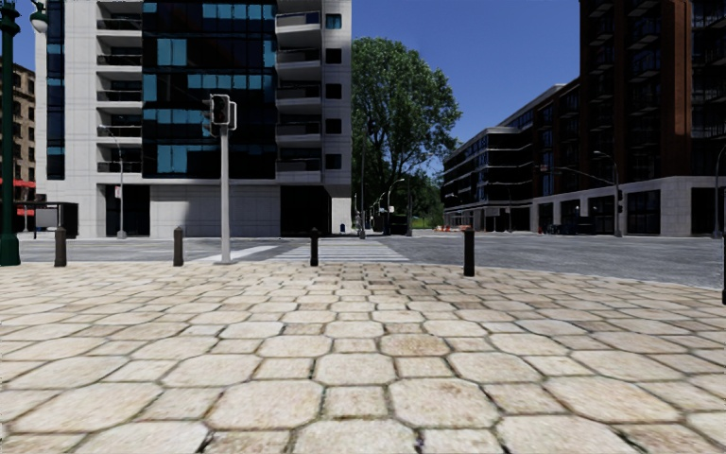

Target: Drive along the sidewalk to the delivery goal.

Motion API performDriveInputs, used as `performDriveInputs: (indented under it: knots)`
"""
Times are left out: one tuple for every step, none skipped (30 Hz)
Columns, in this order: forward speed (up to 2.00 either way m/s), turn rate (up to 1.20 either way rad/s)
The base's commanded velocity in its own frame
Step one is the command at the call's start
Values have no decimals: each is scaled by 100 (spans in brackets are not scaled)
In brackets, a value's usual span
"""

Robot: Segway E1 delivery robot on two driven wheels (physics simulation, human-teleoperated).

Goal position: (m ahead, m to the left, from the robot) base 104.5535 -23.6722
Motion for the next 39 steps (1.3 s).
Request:
performDriveInputs:
  knots:
    - [200, 0]
    - [200, 0]
    - [200, 0]
    - [200, 0]
    - [200, 0]
    - [200, 0]
    - [200, 0]
    - [200, 0]
    - [200, 0]
    - [200, 0]
    - [200, 0]
    - [200, 0]
    - [200, 0]
    - [200, 0]
    - [200, 0]
    - [200, 0]
    - [200, 0]
    - [200, 0]
    - [200, 0]
    - [200, 0]
    - [200, 0]
    - [200, 0]
    - [200, 0]
    - [200, 0]
    - [200, 0]
    - [200, 0]
    - [200, 0]
    - [200, 0]
    - [200, 0]
    - [200, 0]
    - [200, 0]
    - [200, 0]
    - [200, 0]
    - [200, 0]
    - [200, 0]
    - [200, 0]
    - [200, 0]
    - [200, 0]
    - [200, 0]
